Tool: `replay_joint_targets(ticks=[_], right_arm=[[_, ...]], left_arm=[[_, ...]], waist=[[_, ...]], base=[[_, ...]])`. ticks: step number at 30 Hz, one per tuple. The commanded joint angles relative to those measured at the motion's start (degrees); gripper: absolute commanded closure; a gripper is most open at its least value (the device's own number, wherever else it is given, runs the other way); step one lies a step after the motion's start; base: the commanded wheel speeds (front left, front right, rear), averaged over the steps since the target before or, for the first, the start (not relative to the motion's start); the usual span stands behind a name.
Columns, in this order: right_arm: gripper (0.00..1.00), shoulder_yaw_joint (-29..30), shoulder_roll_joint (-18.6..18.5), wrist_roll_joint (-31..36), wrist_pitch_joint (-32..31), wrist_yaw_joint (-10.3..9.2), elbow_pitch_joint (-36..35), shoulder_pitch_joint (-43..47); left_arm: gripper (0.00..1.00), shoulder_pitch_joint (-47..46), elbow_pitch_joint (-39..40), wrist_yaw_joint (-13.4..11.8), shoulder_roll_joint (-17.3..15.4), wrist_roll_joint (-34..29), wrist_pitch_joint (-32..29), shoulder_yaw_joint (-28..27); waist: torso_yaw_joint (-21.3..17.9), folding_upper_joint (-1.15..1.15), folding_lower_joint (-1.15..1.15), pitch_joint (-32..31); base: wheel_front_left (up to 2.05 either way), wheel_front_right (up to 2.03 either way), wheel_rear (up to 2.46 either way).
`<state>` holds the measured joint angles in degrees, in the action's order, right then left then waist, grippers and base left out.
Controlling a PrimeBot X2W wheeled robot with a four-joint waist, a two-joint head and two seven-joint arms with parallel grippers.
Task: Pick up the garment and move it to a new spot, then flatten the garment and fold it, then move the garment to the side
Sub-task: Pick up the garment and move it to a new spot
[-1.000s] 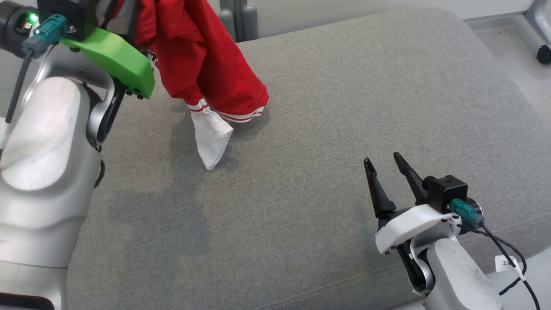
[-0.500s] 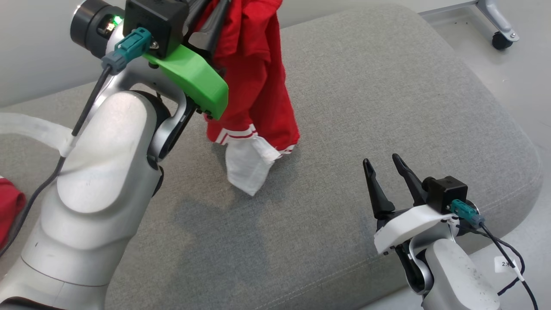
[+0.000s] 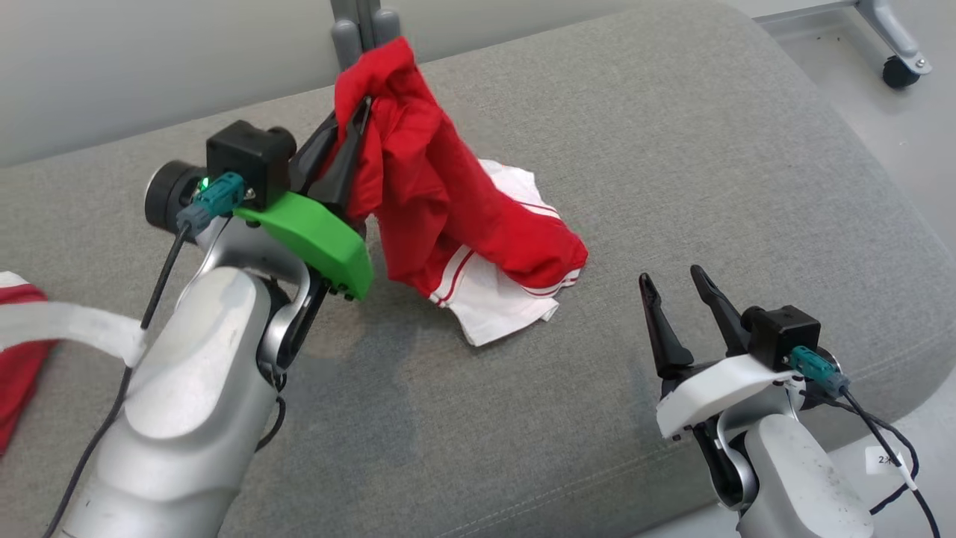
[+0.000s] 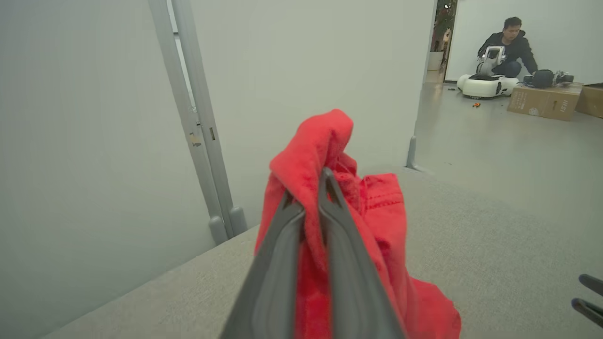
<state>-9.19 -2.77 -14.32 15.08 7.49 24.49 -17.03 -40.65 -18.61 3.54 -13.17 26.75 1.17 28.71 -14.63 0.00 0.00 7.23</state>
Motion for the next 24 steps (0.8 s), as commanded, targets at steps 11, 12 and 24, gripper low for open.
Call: replay_joint_targets(ticks=[11, 12, 24], right_arm=[[0.00, 0.74, -0.20, 2.25, 0.21, 0.00, 0.67, 1.19], [0.00, 0.81, -0.20, 2.31, 0.21, 0.00, 0.75, 1.30], [0.00, -0.93, -0.22, 2.75, -0.84, 0.00, 0.20, 0.72]], left_arm=[[1.00, 8.43, -12.98, 0.37, 0.64, 1.03, 9.37, 0.31], [1.00, 8.63, -14.23, 0.72, 1.04, 1.62, 10.06, 0.26], [1.00, 7.51, -29.07, 2.95, 2.33, 3.90, 13.40, -0.10]], waist=[[6.11, 0.00, 0.00, -0.66], [6.61, 0.00, 0.00, -0.78], [8.42, 0.00, 0.00, -0.54]], base=[[0.00, 0.00, 0.00], [0.00, 0.00, 0.00], [0.00, 0.00, 0.00]])
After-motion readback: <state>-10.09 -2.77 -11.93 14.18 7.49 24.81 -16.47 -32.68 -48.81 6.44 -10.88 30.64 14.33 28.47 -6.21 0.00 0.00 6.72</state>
